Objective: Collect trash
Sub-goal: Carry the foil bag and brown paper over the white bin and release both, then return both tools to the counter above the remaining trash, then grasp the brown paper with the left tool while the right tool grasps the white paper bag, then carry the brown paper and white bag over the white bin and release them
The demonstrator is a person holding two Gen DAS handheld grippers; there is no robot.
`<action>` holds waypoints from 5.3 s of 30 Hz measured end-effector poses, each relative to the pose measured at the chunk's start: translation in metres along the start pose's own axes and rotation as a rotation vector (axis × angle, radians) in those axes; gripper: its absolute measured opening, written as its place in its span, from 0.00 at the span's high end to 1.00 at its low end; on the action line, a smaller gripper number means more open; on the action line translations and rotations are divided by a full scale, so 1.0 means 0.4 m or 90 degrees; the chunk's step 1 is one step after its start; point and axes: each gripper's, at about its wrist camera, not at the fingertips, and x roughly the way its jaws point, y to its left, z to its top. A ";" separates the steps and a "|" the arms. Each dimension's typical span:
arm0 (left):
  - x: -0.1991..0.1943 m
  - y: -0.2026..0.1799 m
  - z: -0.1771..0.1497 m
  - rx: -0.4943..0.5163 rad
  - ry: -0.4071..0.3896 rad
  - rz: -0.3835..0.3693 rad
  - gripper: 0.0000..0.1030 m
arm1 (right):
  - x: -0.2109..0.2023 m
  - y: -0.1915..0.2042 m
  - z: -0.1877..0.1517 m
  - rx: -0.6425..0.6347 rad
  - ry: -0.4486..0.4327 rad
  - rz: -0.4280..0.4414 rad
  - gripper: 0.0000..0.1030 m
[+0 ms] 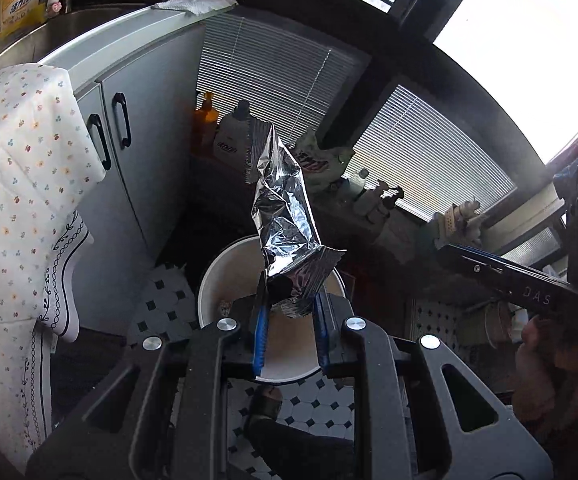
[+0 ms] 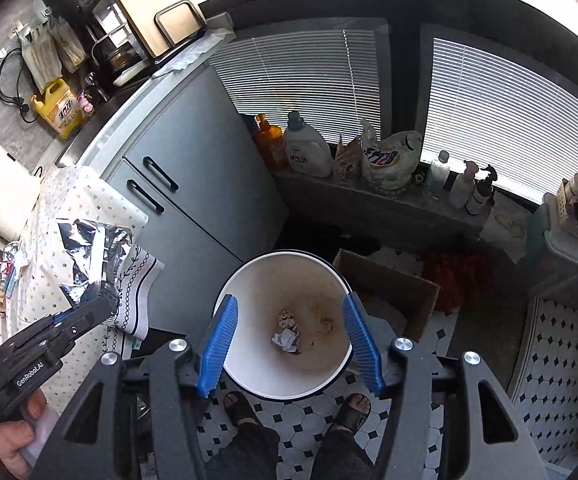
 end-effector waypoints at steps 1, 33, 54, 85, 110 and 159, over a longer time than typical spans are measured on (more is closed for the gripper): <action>0.014 -0.009 0.002 0.005 0.008 -0.006 0.81 | -0.013 -0.009 -0.002 0.005 -0.004 -0.004 0.47; -0.273 0.253 -0.023 -0.114 -0.121 0.121 0.17 | -0.042 0.284 0.045 -0.087 -0.050 0.068 0.08; -0.664 0.695 -0.206 -0.315 -0.252 0.284 0.17 | 0.014 0.896 -0.006 -0.280 -0.024 0.199 0.08; -0.867 1.105 -0.403 -0.441 -0.252 0.393 0.17 | 0.403 1.444 -0.025 -0.379 0.037 0.151 0.39; -0.667 1.308 -0.196 -0.422 -0.174 0.390 0.90 | 0.270 1.327 0.002 -0.349 0.029 0.135 0.95; -0.223 0.308 -0.006 -0.215 -0.103 0.246 0.93 | 0.235 0.171 0.047 -0.126 0.111 0.047 0.43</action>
